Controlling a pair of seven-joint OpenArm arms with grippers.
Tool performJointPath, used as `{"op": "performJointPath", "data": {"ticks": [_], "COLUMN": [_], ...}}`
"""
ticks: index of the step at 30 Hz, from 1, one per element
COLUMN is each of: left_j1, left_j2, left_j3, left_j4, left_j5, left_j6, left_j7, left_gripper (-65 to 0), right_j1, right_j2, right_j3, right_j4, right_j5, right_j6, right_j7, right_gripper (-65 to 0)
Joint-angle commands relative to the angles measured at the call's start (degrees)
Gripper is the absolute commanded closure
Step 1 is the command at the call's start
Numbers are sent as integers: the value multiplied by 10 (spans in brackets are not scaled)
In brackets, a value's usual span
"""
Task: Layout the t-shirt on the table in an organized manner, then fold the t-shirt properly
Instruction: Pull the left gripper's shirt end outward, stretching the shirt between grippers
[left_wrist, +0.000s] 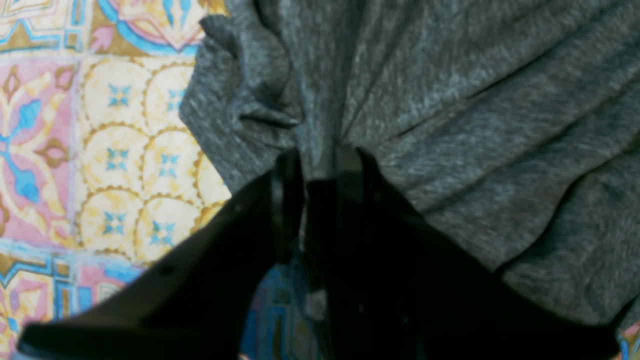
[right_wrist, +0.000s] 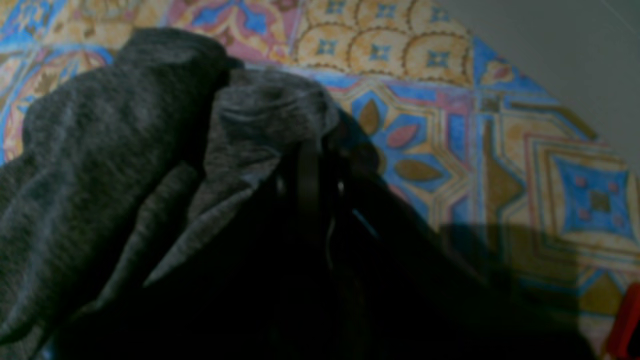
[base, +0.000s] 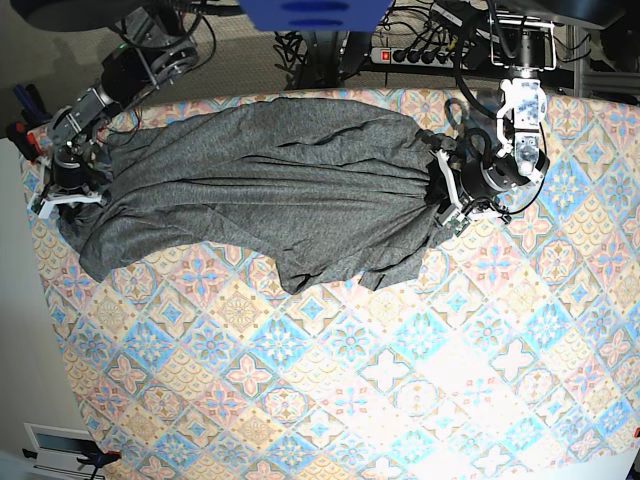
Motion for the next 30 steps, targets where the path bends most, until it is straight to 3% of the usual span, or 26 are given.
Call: {"op": "performJointPath", "data": {"ticks": [1, 6, 11, 18, 23, 30], "left_j1": [33, 43, 43, 57, 71, 72], "left_j2": [-13, -14, -14, -14, -13, -13], "left_j3": [-2, -3, -2, -2, -3, -2], "left_j4": [-17, -16, -16, 49, 109, 140], "left_j5": [99, 99, 99, 95, 95, 95], "left_j6": [-5, -5, -5, -5, -5, -5], "left_j7": [143, 143, 143, 146, 147, 147], "left_gripper": [-122, -122, -122, -126, -127, -127], "right_j1": [-4, -3, -4, -8, -8, -10], "right_j2": [6, 6, 6, 6, 6, 5], "right_j3": [18, 53, 52, 49, 4, -18], "right_j4": [0, 0, 1, 1, 7, 97], "right_j5": [-22, -23, -24, -27, -26, -27], "right_j6": [-21, -24, -81, -80, -33, -33], "right_j7": [-32, -32, -32, -35, -37, -38], "right_gripper": [0, 0, -12, -196, -223, -224]}}
